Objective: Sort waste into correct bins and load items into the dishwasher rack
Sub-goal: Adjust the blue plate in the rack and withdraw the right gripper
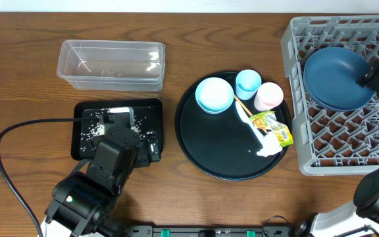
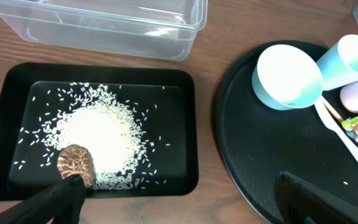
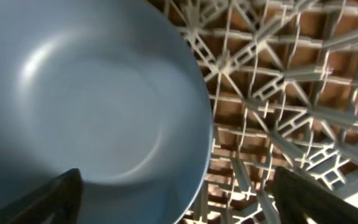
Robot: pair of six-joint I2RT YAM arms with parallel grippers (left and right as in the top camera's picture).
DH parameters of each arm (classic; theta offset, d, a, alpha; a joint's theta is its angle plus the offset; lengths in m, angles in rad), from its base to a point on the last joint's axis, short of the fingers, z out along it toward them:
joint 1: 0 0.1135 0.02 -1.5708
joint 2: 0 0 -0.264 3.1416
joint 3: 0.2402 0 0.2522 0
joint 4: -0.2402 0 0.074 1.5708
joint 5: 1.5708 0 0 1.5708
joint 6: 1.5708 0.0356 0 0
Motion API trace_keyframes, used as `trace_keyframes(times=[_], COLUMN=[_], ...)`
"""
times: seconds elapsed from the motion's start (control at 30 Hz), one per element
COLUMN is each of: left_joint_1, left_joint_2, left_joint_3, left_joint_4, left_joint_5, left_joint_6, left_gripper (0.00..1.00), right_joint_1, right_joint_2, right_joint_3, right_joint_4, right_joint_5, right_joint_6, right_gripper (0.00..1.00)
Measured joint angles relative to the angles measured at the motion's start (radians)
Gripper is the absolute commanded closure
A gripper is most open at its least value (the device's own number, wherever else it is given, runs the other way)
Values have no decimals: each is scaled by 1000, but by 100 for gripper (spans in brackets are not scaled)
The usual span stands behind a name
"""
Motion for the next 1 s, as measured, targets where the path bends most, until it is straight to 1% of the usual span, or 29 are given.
trace_keyframes(times=[0.03,0.1,0.23,0.33,0.4,0.43,0.53,0.57,0.63,0.7,0.77,0.87,1.0], left_joint_1=[0,0,0,0,0,0,0,0,0,0,0,0,0], left_joint_2=[0,0,0,0,0,0,0,0,0,0,0,0,0], left_joint_3=[0,0,0,0,0,0,0,0,0,0,0,0,0], left_joint_4=[0,0,0,0,0,0,0,0,0,0,0,0,0], left_joint_5=[0,0,0,0,0,0,0,0,0,0,0,0,0], left_joint_6=[0,0,0,0,0,0,0,0,0,0,0,0,0], left_gripper=[2,2,2,2,2,2,2,2,2,2,2,2,2], right_joint_1=[0,0,0,0,0,0,0,0,0,0,0,-5,-9], right_joint_2=[0,0,1,3,11,17,45,56,69,73,73,73,74], right_joint_3=[-17,-46,-89,-101,-102,-102,-102,-103,-108,-109,-109,-103,-48], right_joint_4=[8,29,56,60,61,61,61,61,61,61,61,56,-3], right_joint_5=[5,13,19,22,23,23,20,19,15,14,14,8,6], right_joint_6=[8,19,40,53,55,59,58,60,67,67,66,69,68], right_gripper=[12,17,29,32,39,45,73,77,79,85,99,99,99])
